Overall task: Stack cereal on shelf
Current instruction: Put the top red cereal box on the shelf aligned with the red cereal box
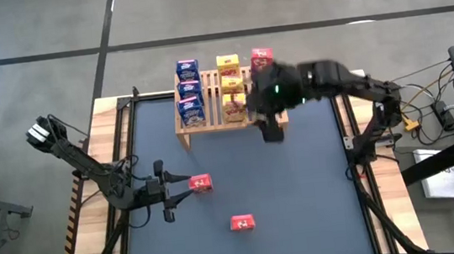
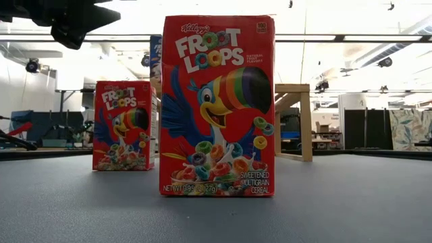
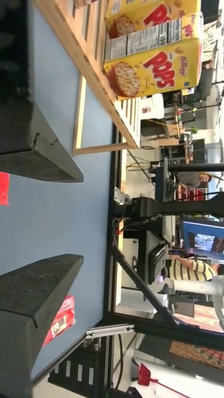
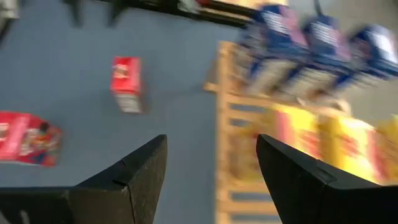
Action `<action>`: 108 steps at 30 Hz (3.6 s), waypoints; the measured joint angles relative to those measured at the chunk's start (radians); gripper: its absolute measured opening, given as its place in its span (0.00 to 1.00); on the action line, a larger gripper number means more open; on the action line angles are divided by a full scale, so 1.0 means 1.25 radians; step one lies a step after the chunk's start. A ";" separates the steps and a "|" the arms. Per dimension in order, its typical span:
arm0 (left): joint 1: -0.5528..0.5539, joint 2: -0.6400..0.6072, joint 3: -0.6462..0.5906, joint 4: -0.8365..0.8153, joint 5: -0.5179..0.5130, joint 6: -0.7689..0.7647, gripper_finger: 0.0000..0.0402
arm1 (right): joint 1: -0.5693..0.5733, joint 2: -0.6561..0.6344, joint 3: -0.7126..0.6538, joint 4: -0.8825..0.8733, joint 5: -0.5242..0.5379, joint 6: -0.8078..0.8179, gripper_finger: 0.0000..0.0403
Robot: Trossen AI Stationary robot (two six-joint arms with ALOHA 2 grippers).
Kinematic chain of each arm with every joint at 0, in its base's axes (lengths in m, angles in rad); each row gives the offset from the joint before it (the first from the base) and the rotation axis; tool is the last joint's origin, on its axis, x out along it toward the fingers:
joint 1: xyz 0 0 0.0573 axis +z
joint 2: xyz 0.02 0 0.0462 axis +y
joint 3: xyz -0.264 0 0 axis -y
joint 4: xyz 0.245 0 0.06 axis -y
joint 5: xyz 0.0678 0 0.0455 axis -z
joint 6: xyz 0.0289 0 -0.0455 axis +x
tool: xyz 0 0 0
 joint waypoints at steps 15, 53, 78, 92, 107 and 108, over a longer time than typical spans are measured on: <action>0.000 0.047 0.000 0.000 0.000 -0.056 0.46 | 0.365 -0.221 -0.840 0.874 0.250 0.099 0.58; 0.044 0.103 0.000 0.023 0.027 -0.060 0.46 | 0.277 -0.173 -1.144 1.511 0.180 0.051 0.58; 0.046 0.135 0.000 0.024 0.060 -0.147 0.46 | 0.277 -0.163 -1.135 1.517 0.137 0.050 0.58; 0.046 -0.001 0.000 -0.228 0.195 -0.268 0.46 | 0.279 -0.163 -1.132 1.517 0.135 0.099 0.58; 0.061 -0.192 0.000 -0.505 0.166 -0.320 0.64 | 0.275 -0.163 -1.129 1.483 0.138 0.057 0.58; 0.063 -0.200 0.000 -0.535 0.165 -0.332 0.67 | 0.275 -0.163 -1.129 1.486 0.138 0.051 0.58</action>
